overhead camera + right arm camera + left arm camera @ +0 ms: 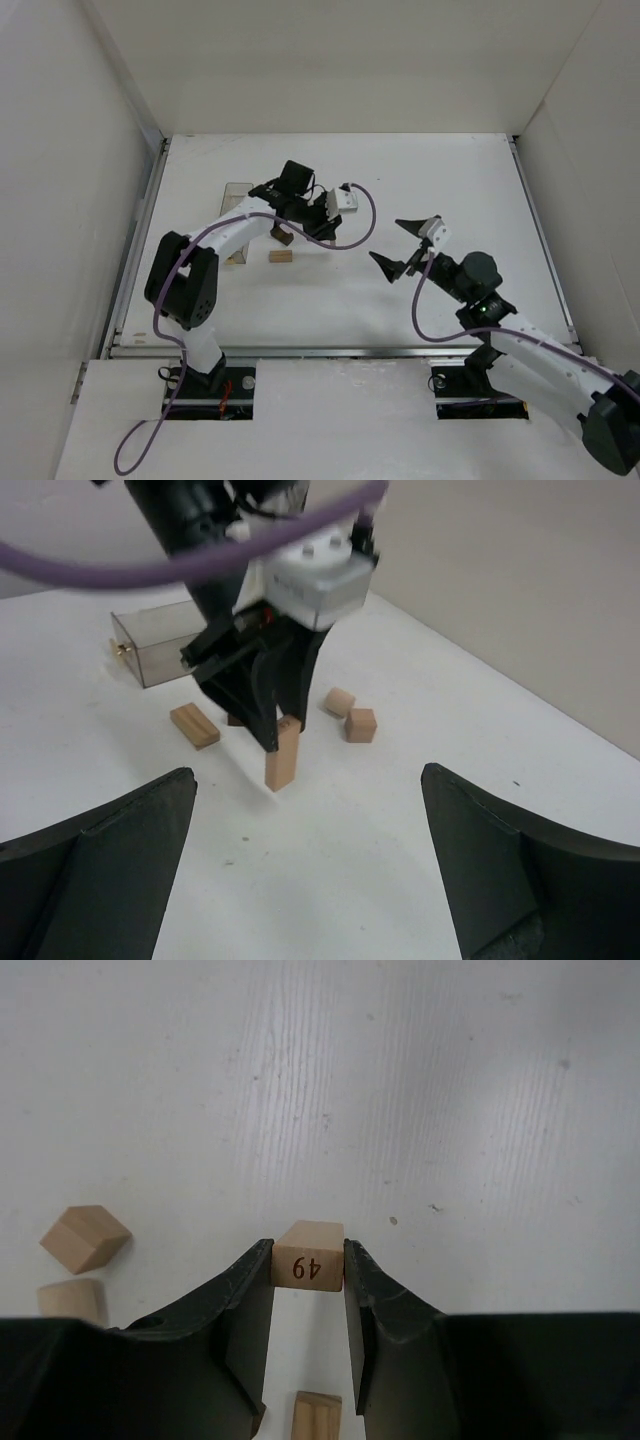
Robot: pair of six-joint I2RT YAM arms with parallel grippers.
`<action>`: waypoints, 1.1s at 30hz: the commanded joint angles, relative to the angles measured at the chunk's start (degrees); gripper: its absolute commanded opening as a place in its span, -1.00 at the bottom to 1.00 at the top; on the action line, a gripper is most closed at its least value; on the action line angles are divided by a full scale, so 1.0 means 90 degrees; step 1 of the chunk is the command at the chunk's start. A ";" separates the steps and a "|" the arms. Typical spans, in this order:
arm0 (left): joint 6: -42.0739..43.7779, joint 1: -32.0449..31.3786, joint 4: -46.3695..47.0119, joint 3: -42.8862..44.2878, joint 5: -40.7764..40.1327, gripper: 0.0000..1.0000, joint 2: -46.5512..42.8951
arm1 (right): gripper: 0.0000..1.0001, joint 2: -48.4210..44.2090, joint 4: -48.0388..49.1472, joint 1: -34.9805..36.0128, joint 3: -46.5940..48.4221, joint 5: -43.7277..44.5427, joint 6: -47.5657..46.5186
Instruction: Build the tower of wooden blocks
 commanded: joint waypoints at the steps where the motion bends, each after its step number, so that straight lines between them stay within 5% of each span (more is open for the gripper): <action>1: 0.0030 -0.0168 0.0059 0.0190 -0.0465 -1.00 0.0185 | 1.00 -0.0703 -0.0414 0.0063 -0.0142 0.0690 0.0143; 12: 0.0332 -0.0168 0.0520 -0.0074 -0.0046 -1.00 0.0615 | 1.00 -0.2189 -0.1235 0.0063 -0.0640 0.1285 0.0143; 28: 0.1192 -0.0168 0.0130 -0.0201 0.0344 -1.00 0.0821 | 1.00 -0.2189 -0.1304 0.0063 -0.0582 0.1344 0.0143; 33: 0.1036 -0.0168 0.0129 -0.0201 0.0344 -0.79 0.0821 | 1.00 -0.2189 -0.1421 0.0063 -0.0513 0.1461 0.0084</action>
